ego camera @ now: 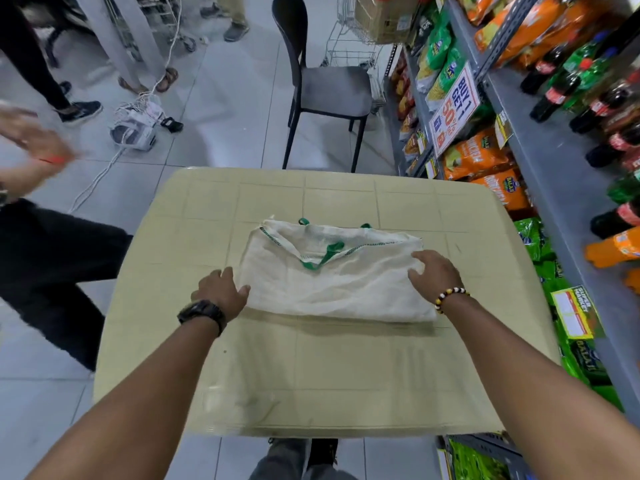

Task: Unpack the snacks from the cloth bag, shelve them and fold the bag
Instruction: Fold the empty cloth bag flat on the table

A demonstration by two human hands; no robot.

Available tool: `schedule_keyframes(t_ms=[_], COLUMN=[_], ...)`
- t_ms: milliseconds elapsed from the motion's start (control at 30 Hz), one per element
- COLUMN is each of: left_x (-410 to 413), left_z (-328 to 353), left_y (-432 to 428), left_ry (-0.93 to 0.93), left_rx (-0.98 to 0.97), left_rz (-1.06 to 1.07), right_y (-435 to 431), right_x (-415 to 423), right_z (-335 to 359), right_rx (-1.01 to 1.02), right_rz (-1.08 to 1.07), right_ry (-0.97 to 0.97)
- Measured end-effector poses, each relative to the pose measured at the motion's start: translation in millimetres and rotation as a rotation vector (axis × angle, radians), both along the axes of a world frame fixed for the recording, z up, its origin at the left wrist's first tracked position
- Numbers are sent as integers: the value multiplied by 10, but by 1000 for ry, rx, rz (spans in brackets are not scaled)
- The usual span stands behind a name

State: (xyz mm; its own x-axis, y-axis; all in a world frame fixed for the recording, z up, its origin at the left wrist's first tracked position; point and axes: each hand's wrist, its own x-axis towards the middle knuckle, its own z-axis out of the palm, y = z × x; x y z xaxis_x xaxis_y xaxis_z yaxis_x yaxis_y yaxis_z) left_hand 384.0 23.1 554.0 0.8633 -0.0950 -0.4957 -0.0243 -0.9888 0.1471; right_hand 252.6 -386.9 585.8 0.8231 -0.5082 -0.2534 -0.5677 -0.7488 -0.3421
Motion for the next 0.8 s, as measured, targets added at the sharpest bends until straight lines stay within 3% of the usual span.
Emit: schedule_keyframes(t_ms=[267,533,800], left_x=[31,188,192], left_z=[-317,-619,-736], left_y=[242,236,67], left_ry=[134,176,193], left_rx=[-130,-164,-183], left_rz=[158,251,290], right_y=[625,1560,2178], right_x=[1136,2446,2992], right_z=[-18,-364,-774], right_rx=[-106,-146,-336], right_rz=[341,840,1228], right_ry=[-14,137,447])
